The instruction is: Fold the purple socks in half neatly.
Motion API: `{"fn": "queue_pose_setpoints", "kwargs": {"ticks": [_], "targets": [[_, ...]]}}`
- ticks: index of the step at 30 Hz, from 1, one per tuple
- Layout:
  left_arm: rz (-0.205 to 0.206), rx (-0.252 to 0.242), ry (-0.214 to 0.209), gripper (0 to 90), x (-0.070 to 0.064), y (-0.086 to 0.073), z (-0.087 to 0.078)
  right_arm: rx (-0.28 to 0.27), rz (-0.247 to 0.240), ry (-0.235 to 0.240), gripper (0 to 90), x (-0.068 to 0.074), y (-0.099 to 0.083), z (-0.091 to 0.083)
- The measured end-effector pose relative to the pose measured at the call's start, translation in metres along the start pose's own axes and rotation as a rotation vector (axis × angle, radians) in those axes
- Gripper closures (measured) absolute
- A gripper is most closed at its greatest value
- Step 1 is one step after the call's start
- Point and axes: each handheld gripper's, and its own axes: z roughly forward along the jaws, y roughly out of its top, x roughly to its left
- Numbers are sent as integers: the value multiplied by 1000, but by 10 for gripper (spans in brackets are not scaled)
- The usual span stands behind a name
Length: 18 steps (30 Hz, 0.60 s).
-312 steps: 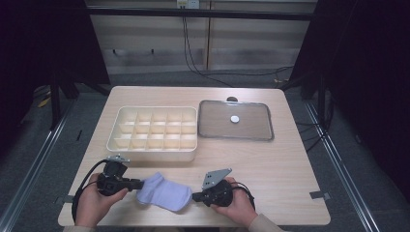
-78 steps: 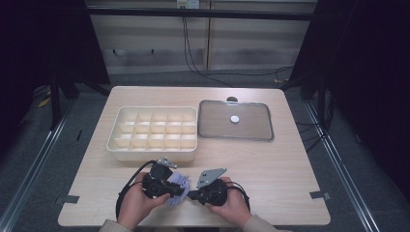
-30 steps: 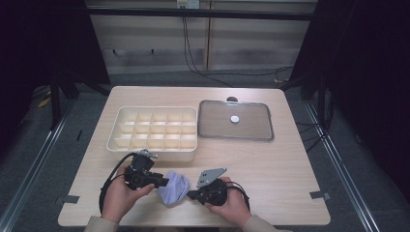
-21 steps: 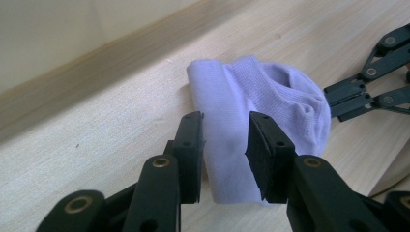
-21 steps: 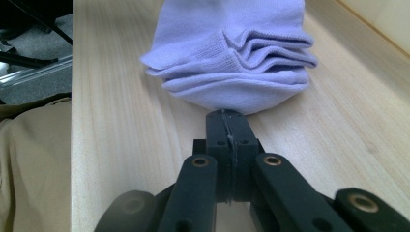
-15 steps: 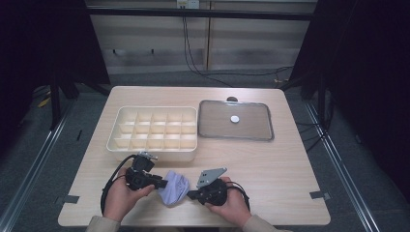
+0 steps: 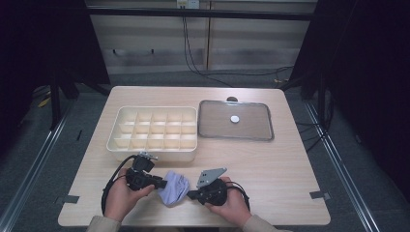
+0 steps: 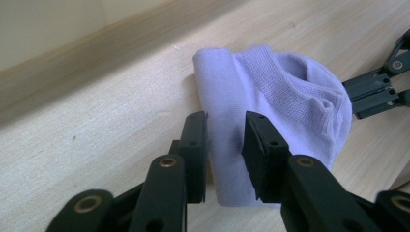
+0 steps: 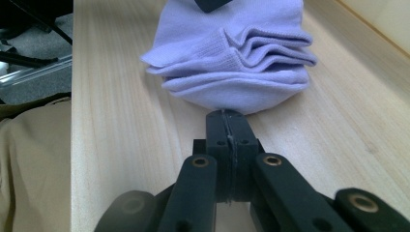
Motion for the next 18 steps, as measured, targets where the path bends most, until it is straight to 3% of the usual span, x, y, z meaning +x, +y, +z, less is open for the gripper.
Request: {"fn": "queue_pose_setpoints", "kwargs": {"ticks": [5, 7, 9, 13, 18], "targets": [[1, 2, -4, 740, 0, 0, 1, 0, 0, 0, 897, 0, 0, 0], [-17, -6, -8, 746, 0, 0, 2, 0, 0, 0, 896, 0, 0, 0], [1, 4, -10, 762, 1, 0, 2, 0, 0, 0, 896, 0, 0, 0], [-17, -1, -14, 770, 0, -1, 3, 0, 0, -1, 896, 0, 0, 0], [-4, 15, -14, 783, 1, -1, 4, -1, -1, -1, 896, 0, 0, 0]]}}
